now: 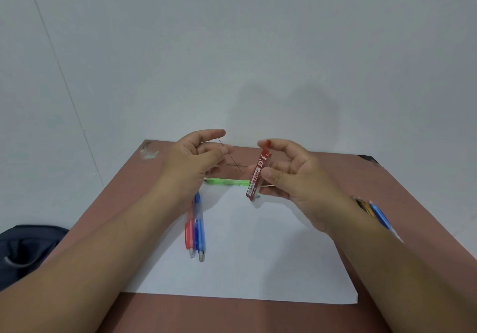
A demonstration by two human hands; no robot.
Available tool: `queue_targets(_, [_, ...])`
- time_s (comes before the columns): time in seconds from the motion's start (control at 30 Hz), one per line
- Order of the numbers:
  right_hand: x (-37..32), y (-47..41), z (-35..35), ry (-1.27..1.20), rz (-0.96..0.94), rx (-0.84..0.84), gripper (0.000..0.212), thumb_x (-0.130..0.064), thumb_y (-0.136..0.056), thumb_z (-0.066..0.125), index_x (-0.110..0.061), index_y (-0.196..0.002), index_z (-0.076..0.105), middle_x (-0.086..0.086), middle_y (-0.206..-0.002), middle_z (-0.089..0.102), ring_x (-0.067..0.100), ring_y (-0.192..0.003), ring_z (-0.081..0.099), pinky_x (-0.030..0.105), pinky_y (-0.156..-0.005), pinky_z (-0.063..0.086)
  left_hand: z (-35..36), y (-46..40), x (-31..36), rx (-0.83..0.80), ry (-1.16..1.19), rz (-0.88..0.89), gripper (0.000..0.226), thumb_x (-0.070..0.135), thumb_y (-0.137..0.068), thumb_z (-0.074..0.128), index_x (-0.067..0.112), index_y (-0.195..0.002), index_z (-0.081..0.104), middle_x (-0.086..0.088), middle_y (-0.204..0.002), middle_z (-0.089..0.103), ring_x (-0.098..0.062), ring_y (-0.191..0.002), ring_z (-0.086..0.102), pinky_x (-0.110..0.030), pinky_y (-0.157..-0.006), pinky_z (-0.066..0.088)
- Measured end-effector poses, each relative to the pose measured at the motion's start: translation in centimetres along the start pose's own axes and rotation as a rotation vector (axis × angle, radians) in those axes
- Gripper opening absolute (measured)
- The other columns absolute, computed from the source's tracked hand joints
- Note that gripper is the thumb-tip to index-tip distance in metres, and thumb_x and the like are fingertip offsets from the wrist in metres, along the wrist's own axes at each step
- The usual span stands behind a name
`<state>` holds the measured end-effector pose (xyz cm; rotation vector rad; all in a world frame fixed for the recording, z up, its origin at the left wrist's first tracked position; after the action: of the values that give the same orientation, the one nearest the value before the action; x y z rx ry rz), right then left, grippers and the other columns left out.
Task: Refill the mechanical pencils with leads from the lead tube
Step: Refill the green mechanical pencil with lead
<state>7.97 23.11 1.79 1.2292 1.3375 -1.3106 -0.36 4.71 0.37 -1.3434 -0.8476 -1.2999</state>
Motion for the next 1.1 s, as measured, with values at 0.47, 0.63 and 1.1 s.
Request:
queue_targets(0.47, [-0.3, 0.6, -0.3, 0.688, -0.226, 0.196, 0.043, -0.026, -0.084, 0.080, -0.039, -0.123, 0.068, -0.001, -0.078, 0.068, 0.007, -0.065, 0.061, 0.017, -0.066, 0.050, -0.3, 0.0, -0.1, 0.010, -0.018, 0.005, 0.029, 0.012, -0.086, 0.076, 0.025, -0.112, 0.072, -0.017, -0.100, 0.074, -0.021, -0.082, 0.068, -0.042, -0.087, 0.056])
queue_targets(0.63, [-0.1, 0.9, 0.3, 0.678, -0.172, -0.006, 0.039, -0.020, -0.084, 0.078, -0.043, -0.115, 0.072, -0.016, -0.075, 0.067, 0.001, -0.056, 0.050, 0.008, -0.060, 0.039, -0.4, 0.0, -0.2, 0.010, -0.029, 0.008, 0.029, 0.013, -0.086, 0.076, 0.025, -0.112, 0.072, -0.017, -0.101, 0.074, -0.023, -0.083, 0.069, -0.038, -0.082, 0.056])
queue_targets(1.1, [-0.6, 0.6, 0.3, 0.733, -0.307, 0.244, 0.008, -0.040, -0.085, 0.076, -0.037, -0.092, 0.077, -0.020, -0.075, 0.069, 0.002, -0.069, 0.062, 0.026, -0.067, 0.052, 1.8, 1.4, 0.6, -0.119, -0.045, 0.148, 0.033, 0.004, -0.085, 0.075, 0.024, -0.111, 0.069, -0.009, -0.085, 0.077, -0.028, -0.090, 0.074, -0.049, -0.093, 0.055])
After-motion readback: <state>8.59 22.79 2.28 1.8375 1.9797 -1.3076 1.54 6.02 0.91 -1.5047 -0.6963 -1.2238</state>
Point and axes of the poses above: each hand's wrist, its own y-axis away from the middle knuckle, its own z-axis out of the palm, x = y × z, the point moved 3 cm from there along -y, towards the middle knuckle
